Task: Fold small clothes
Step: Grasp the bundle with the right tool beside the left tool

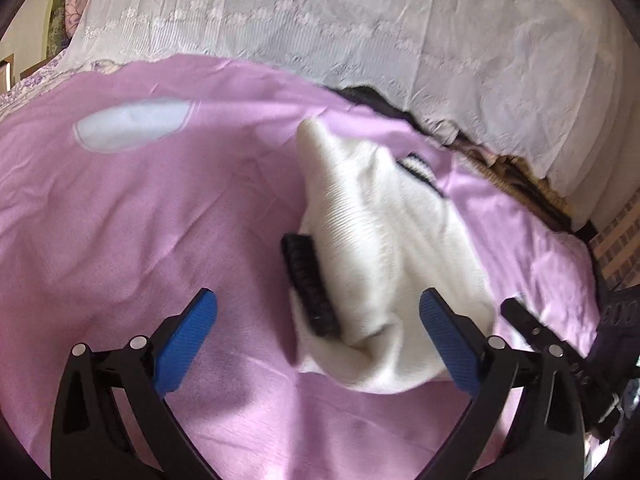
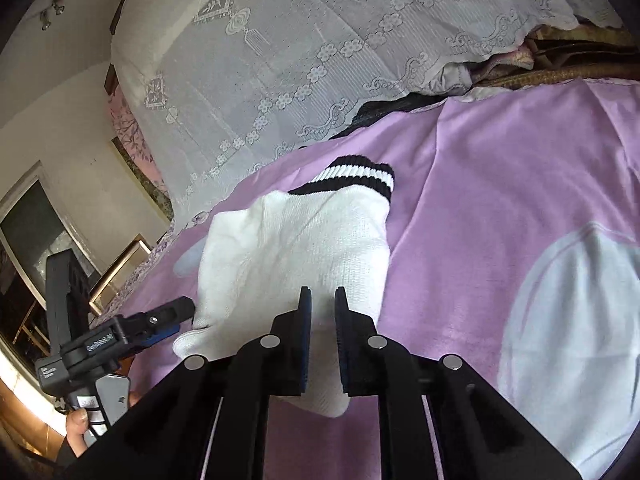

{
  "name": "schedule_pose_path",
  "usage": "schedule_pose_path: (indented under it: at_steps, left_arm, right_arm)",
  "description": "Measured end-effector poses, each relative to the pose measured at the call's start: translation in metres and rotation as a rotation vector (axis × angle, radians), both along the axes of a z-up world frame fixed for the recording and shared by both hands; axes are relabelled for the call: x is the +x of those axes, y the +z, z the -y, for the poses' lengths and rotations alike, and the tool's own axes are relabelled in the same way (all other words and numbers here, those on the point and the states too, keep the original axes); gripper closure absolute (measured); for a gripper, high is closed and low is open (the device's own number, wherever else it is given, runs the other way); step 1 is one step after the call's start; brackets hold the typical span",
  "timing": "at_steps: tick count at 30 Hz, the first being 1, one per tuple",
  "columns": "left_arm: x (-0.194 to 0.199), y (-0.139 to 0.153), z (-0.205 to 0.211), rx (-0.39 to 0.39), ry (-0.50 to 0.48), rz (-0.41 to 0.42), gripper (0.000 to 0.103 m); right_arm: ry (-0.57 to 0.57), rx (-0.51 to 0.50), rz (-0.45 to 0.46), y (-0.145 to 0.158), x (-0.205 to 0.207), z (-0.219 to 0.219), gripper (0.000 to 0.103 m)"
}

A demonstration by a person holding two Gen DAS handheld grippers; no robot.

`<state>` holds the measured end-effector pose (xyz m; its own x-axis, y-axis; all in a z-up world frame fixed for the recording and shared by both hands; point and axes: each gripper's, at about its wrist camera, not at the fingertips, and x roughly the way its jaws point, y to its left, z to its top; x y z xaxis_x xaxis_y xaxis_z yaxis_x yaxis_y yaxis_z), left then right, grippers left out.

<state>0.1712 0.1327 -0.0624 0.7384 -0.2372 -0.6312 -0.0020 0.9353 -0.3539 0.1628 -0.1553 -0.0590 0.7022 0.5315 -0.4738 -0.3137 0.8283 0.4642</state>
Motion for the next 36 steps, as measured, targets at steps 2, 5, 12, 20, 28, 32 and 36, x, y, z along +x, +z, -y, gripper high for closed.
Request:
schedule_pose_path:
  at_steps: [2,5,12,20,28,32,36]
  left_arm:
    - [-0.005,0.008,0.003,-0.016,-0.025,0.028,0.005]
    - [0.003,0.001,0.013,0.029,-0.035,-0.022,0.005]
    - [0.029,-0.018,0.006,-0.044,-0.042,-0.126,0.005]
    - [0.063,-0.024,0.006,-0.101,-0.068,-0.146,0.005]
    - [0.072,-0.024,0.027,0.010,-0.121,-0.134,0.004]
    - [0.077,-0.026,0.039,0.038,-0.151,-0.124,0.004]
    - [0.082,-0.030,0.042,0.010,-0.169,-0.129,0.004]
  right_arm:
    - [0.012,0.005,-0.004,0.000,-0.007,0.001,0.087]
    - [0.031,0.019,-0.074,-0.010,-0.005,0.001,0.053]
    - [0.000,0.153,-0.165,-0.027,0.009,0.018,0.050]
    - [0.025,0.263,-0.219,-0.033,0.050,0.014,0.043]
    - [0.055,0.281,-0.251,-0.042,0.103,-0.004,0.039]
    - [0.098,0.233,-0.240,-0.041,0.117,-0.018,0.027]
    - [0.109,0.213,-0.234,-0.039,0.119,-0.022,0.026]
